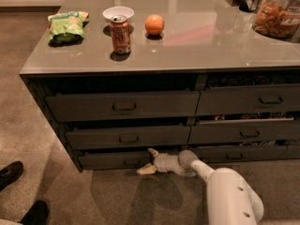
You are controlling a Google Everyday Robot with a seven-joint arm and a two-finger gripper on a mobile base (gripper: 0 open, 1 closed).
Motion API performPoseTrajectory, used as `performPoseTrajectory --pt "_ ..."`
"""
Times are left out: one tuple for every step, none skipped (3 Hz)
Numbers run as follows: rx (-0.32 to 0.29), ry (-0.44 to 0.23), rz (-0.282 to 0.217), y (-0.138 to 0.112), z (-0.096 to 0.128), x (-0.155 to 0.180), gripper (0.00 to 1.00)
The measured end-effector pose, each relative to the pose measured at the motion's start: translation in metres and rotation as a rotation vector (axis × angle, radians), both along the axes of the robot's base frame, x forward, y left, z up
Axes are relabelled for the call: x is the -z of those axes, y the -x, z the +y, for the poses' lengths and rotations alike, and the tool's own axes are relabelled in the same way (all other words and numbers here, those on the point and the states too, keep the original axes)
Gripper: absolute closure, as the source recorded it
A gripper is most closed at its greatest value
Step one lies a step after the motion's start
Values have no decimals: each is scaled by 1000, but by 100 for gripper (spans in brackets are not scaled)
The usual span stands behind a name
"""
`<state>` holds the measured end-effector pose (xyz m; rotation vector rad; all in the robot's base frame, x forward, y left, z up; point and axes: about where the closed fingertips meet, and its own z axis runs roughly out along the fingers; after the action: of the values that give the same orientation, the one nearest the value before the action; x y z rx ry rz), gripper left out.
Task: Open bottom drawer
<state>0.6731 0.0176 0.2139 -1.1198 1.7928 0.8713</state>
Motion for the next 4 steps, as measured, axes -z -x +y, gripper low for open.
performPoseTrajectory --pt "-2 4 1 -2 2 0 46" --pt "-9 13 4 -3 2 0 70" --pt "-9 13 4 -4 -1 -1 78" --pt "-12 21 7 -3 -1 -2 55"
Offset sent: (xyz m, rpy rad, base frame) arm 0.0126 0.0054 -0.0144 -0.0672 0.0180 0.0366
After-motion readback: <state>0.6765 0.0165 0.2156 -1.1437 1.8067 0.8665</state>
